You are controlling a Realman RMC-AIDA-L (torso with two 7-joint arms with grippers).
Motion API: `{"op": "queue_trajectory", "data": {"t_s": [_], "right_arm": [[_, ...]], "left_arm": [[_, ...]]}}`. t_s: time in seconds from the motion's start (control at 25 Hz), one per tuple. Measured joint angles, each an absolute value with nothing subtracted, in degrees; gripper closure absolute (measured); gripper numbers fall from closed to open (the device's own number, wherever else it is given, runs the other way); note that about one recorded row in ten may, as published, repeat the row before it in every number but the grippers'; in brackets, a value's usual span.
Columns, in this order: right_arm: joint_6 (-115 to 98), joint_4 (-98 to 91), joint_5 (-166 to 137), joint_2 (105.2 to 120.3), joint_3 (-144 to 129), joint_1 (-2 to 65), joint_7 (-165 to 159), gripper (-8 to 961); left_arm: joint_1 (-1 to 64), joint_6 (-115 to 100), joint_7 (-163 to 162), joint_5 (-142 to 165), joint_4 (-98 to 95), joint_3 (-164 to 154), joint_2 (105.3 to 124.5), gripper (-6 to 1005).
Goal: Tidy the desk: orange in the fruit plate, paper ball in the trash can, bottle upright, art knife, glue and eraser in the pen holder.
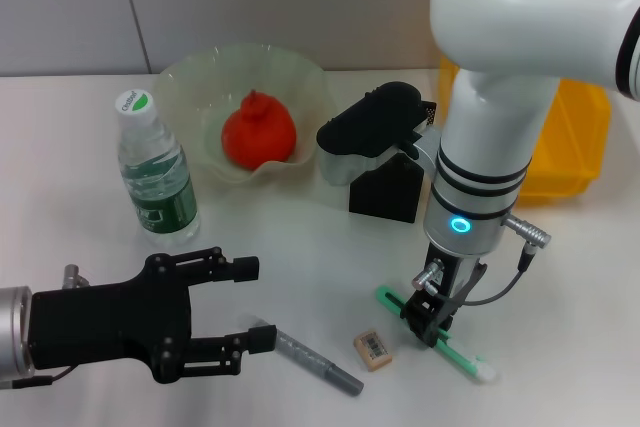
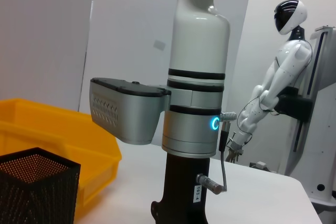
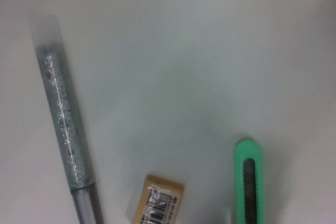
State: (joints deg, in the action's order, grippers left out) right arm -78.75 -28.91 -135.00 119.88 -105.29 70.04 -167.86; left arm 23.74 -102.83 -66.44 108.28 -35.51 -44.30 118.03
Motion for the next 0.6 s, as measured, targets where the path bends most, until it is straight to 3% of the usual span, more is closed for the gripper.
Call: {"op": "queue_trajectory", "data": {"t_s": [0.6], "right_arm": [[-78.5, -31.2, -135.2, 119.67, -104.9, 70.0, -165.2, 787]], "left_arm": [[24.0, -103.0, -66.9, 108.2, -35.5, -43.4, 117.84, 227]]}}
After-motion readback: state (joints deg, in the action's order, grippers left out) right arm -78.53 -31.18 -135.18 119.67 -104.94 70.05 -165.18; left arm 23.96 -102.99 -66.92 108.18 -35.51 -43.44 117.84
